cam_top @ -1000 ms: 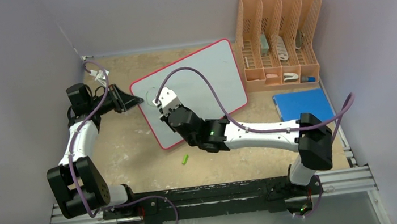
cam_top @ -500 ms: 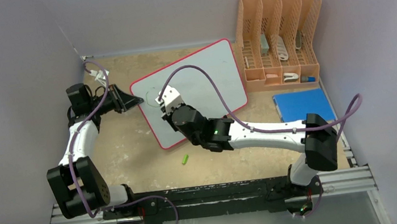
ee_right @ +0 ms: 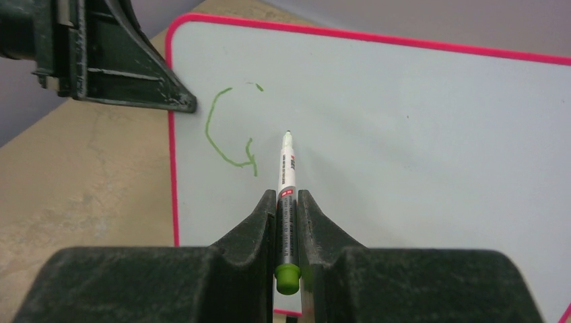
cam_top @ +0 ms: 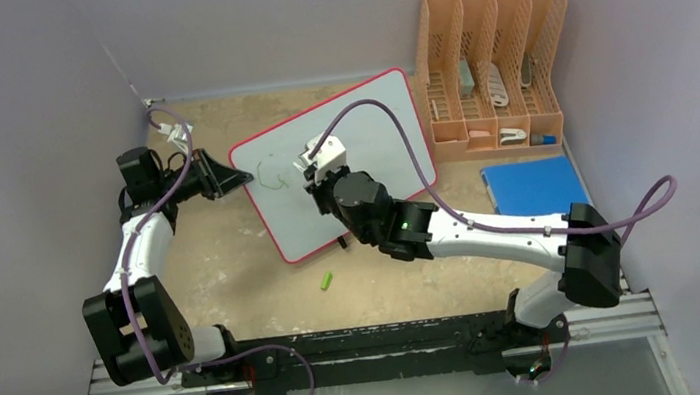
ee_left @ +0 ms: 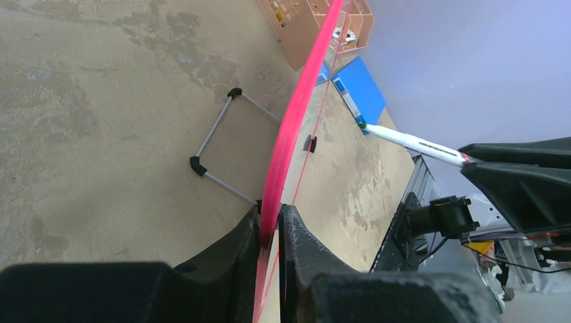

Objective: Write a sentence on the whiteboard

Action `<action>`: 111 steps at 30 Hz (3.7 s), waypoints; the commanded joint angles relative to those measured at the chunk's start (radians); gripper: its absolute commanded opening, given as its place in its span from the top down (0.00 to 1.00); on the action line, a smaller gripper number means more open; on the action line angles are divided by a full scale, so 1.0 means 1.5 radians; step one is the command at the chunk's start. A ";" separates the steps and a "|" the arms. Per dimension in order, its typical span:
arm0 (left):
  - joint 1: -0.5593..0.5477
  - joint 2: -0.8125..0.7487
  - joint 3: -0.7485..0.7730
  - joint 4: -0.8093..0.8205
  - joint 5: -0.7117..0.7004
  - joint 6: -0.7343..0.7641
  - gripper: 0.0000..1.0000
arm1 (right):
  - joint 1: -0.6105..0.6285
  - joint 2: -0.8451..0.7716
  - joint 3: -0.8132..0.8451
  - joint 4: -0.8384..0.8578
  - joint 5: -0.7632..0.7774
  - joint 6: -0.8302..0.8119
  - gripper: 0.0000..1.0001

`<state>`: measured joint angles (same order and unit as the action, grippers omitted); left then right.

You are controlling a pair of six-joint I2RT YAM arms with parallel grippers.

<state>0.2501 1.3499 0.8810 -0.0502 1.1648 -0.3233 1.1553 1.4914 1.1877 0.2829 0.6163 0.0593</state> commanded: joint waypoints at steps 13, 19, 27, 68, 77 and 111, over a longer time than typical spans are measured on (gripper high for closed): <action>-0.016 0.006 0.010 -0.032 -0.035 0.035 1.00 | -0.020 -0.019 -0.034 0.075 -0.047 0.005 1.00; -0.016 0.003 0.011 -0.033 -0.038 0.035 1.00 | -0.020 -0.019 -0.033 0.073 -0.054 0.010 1.00; -0.016 0.003 0.011 -0.033 -0.042 0.035 1.00 | -0.020 -0.005 -0.026 0.069 -0.045 0.004 1.00; -0.018 0.002 0.011 -0.033 -0.043 0.033 1.00 | -0.037 0.027 -0.038 0.090 -0.042 0.008 1.00; -0.018 0.002 0.012 -0.033 -0.043 0.035 1.00 | -0.042 0.032 -0.029 0.092 -0.045 0.006 1.00; -0.018 0.001 0.013 -0.032 -0.043 0.034 1.00 | -0.062 0.005 -0.054 0.052 -0.017 0.019 1.00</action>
<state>0.2436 1.3499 0.8906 -0.0689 1.1442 -0.3027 1.0794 1.5417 1.1156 0.3706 0.5476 0.0750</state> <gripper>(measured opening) 0.125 0.150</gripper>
